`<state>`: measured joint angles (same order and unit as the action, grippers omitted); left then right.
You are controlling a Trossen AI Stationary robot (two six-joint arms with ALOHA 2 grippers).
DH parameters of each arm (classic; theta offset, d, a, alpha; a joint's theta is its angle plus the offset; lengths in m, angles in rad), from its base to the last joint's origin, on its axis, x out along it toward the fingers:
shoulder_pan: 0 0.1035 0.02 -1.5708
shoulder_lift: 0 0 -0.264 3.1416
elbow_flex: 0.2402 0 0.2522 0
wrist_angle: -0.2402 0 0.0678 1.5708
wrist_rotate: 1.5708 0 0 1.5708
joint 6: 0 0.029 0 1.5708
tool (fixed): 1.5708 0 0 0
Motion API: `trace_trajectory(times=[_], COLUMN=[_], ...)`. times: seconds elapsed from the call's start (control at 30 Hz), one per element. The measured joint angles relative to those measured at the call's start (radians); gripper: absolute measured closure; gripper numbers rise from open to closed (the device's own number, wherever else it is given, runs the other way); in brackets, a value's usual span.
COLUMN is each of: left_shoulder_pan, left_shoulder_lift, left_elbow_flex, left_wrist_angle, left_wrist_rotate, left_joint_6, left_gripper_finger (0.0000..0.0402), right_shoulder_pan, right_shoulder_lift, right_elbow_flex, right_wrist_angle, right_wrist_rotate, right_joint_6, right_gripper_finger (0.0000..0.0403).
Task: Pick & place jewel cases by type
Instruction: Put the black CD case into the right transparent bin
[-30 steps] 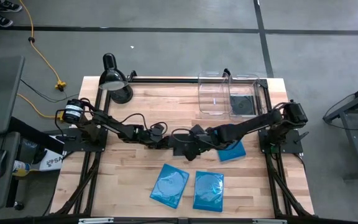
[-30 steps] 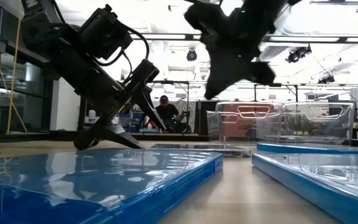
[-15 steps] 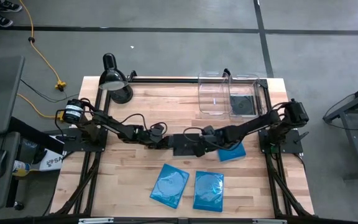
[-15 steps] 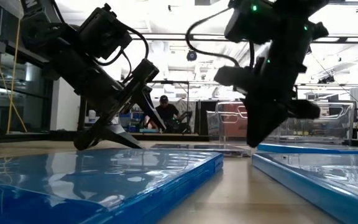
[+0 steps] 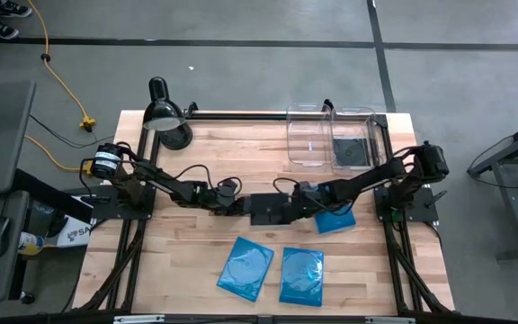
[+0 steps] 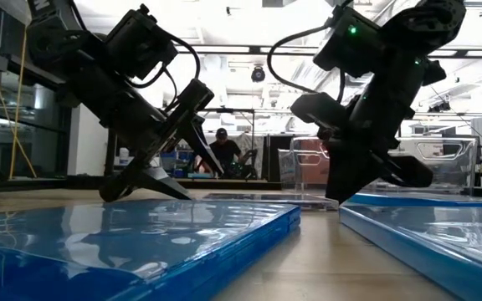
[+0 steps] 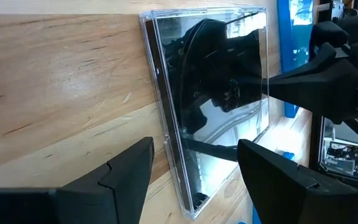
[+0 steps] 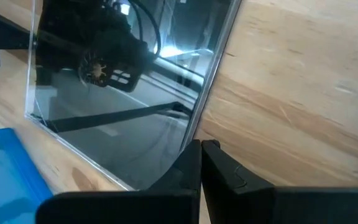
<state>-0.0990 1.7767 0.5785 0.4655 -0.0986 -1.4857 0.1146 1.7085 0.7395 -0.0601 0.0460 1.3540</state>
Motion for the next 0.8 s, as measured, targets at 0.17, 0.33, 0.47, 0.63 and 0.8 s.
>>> trace_trajectory(times=[0.17, 0.33, 0.47, 0.63, 0.8], left_shoulder_pan=[0.0, 0.0, 0.0, 0.0, 0.0], left_shoulder_lift=[0.0, 0.0, 0.0, 0.0, 0.0], left_elbow_flex=[0.0, 0.0, 0.0, 0.0, -0.001], left_wrist_angle=[-0.001, -0.002, -0.005, -0.003, 0.008], left_wrist_rotate=[-0.001, -0.001, -0.005, -0.008, -0.013], left_joint_6=[0.003, 0.005, 0.014, 0.014, 0.017], left_gripper_finger=[0.0166, 0.0166, 0.0166, 0.0166, 0.0166], right_shoulder_pan=[-0.014, -0.023, -0.024, -0.021, -0.023], right_shoulder_lift=[0.003, 0.036, 0.084, 0.093, 0.096], right_elbow_flex=[0.0, -0.001, 0.0, 0.0, -0.003], right_wrist_angle=[0.026, 0.075, 0.147, 0.176, 0.213], right_wrist_rotate=[-0.013, -0.054, -0.086, -0.081, -0.081], right_joint_6=[-0.008, -0.016, -0.005, -0.01, -0.032], right_gripper_finger=[0.0403, 0.0403, 0.0402, 0.0402, 0.0402])
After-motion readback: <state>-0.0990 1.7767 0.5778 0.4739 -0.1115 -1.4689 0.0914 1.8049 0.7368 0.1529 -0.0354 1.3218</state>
